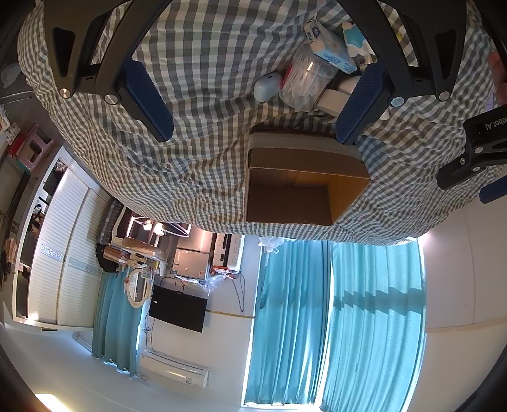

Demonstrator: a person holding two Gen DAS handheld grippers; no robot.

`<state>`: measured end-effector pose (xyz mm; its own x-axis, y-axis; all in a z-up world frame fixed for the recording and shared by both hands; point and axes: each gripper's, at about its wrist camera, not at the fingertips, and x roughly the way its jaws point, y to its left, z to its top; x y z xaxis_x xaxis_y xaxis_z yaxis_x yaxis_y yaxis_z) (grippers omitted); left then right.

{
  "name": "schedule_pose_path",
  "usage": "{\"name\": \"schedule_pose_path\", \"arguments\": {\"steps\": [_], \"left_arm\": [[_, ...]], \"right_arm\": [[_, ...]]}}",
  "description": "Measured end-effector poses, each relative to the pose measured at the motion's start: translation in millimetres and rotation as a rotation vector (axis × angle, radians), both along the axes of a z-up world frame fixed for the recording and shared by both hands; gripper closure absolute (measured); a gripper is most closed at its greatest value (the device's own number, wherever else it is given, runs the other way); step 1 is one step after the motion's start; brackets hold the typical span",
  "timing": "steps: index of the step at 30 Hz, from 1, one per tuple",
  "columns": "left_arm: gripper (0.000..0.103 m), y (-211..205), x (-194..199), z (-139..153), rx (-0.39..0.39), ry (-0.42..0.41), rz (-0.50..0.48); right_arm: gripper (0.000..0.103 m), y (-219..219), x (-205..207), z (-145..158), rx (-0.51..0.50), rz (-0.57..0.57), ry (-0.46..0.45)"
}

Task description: Organize objects

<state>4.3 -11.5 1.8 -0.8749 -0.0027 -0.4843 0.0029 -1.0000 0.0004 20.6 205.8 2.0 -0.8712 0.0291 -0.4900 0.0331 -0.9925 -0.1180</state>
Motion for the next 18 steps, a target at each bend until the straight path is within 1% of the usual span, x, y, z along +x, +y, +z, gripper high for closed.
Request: {"name": "schedule_pose_path", "arguments": {"steps": [18], "left_arm": [[0.0, 1.8, 2.6, -1.8, -0.007, 0.004, -0.01]], "right_arm": [[0.0, -6.1, 2.3, -1.7, 0.003, 0.011, -0.005]]}}
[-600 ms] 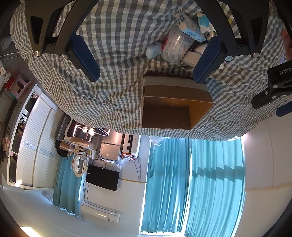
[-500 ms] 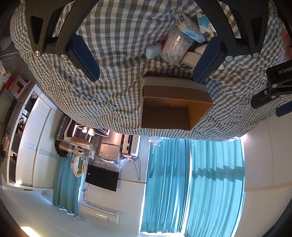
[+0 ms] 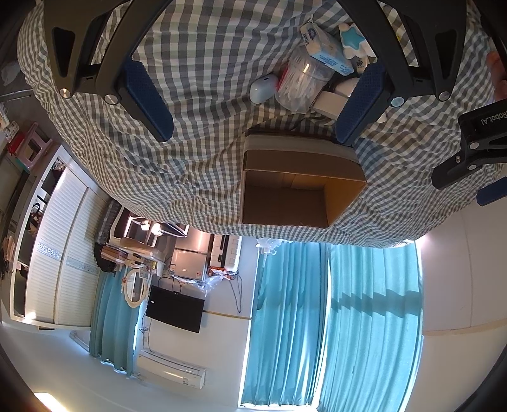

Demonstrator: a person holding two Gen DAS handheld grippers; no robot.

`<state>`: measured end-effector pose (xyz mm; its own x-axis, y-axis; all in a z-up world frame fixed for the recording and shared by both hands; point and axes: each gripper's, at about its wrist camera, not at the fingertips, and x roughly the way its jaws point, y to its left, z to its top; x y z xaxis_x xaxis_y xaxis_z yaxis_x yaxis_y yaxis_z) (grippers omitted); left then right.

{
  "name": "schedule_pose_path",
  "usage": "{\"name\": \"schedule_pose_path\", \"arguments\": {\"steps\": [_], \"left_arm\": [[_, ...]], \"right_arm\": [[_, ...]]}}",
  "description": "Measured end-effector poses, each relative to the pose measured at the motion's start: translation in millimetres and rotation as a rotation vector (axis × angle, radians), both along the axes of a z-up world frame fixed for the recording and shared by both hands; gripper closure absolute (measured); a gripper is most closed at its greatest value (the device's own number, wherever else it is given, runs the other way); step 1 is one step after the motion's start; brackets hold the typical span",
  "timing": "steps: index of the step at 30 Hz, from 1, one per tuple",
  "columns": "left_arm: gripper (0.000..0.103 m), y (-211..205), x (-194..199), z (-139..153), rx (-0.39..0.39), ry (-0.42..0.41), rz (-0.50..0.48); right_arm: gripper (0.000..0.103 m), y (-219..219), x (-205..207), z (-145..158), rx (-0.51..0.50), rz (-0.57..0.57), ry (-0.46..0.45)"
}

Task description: Organize objects

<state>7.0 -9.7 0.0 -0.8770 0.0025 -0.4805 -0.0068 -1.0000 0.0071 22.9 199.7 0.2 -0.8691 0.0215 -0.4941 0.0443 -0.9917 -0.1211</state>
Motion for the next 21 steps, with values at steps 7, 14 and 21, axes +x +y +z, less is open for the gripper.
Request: {"name": "schedule_pose_path", "arguments": {"steps": [7, 14, 21], "left_arm": [[0.0, -1.8, -0.2, 0.6, 0.004, 0.0, 0.002], [0.0, -3.5, -0.3, -0.2, 0.007, -0.001, 0.004], [0.0, -3.7, -1.2, -0.8, 0.006, -0.005, 0.006]], "right_arm": [[0.0, -0.1, 0.5, 1.5, 0.003, 0.001, 0.003], [0.0, -1.9, 0.7, 2.0, 0.003, 0.005, 0.004], [0.0, -3.1, 0.6, 1.7, 0.002, 0.007, 0.002]]}}
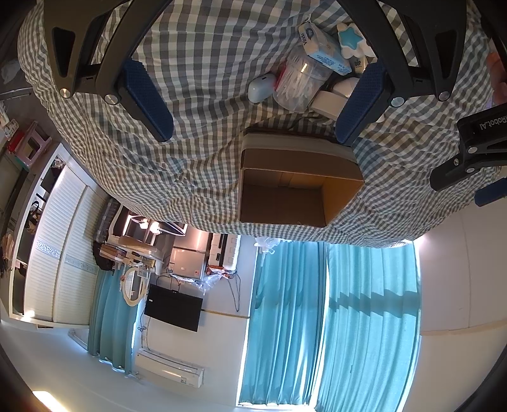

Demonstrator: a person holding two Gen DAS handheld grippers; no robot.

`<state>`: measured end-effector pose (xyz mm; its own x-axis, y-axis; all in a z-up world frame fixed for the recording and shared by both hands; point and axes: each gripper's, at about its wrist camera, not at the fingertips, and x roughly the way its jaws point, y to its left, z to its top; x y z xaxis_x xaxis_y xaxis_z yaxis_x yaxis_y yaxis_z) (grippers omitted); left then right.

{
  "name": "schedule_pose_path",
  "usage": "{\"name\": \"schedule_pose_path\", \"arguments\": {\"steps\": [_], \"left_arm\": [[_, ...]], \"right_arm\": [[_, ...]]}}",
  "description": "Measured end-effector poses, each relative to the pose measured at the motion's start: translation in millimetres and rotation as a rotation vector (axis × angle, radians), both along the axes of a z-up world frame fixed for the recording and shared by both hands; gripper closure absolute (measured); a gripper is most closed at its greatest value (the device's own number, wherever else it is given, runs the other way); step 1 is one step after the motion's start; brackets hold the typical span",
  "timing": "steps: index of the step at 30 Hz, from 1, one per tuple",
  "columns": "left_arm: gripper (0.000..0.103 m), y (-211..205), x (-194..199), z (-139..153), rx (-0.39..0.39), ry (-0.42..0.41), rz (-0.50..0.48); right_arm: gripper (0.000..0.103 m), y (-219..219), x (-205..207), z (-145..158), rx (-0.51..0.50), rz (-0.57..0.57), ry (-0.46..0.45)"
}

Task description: Organize objects

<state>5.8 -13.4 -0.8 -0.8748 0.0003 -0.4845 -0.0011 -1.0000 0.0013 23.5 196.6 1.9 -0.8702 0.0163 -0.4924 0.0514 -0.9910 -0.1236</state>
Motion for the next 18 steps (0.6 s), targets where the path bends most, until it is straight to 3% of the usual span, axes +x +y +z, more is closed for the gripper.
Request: {"name": "schedule_pose_path", "arguments": {"steps": [18], "left_arm": [[0.0, 5.3, 5.5, 5.7, -0.008, 0.018, -0.017]], "right_arm": [[0.0, 2.0, 3.7, 2.9, -0.012, 0.006, 0.002]]}}
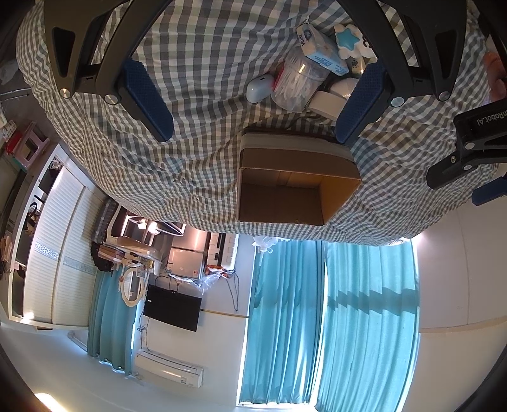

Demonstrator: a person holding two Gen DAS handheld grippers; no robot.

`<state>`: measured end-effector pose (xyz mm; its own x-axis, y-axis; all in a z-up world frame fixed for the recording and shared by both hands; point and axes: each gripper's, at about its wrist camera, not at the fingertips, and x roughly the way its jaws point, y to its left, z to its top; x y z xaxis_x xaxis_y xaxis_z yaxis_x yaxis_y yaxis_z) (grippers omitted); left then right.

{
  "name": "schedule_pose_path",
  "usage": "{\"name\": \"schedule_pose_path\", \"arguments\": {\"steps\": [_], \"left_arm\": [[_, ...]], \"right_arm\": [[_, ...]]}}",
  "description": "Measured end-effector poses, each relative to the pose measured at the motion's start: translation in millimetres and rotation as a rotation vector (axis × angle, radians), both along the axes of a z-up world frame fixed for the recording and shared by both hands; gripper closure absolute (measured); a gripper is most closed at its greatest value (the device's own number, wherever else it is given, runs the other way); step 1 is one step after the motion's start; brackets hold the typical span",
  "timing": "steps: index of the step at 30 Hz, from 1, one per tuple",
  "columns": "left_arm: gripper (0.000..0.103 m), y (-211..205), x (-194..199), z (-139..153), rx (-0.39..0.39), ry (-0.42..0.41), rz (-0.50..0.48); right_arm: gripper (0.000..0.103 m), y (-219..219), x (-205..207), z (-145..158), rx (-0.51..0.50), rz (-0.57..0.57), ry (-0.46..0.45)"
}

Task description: Organize objects

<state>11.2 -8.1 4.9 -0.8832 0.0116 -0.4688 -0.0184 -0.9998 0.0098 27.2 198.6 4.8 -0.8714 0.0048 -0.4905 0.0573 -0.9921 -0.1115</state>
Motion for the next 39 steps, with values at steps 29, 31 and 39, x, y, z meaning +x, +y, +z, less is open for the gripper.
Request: {"name": "schedule_pose_path", "arguments": {"steps": [29, 31, 39], "left_arm": [[0.0, 5, -30, -99, -0.071, -0.315, -0.012], [0.0, 5, -32, -103, -0.071, -0.328, -0.011], [0.0, 2, -34, -113, -0.055, -0.356, -0.03]], "right_arm": [[0.005, -22, -25, -100, 0.028, 0.096, -0.289], [0.012, -22, -28, -111, 0.02, 0.119, -0.333], [0.062, -35, -31, -135, -0.014, 0.22, -0.435]]}}
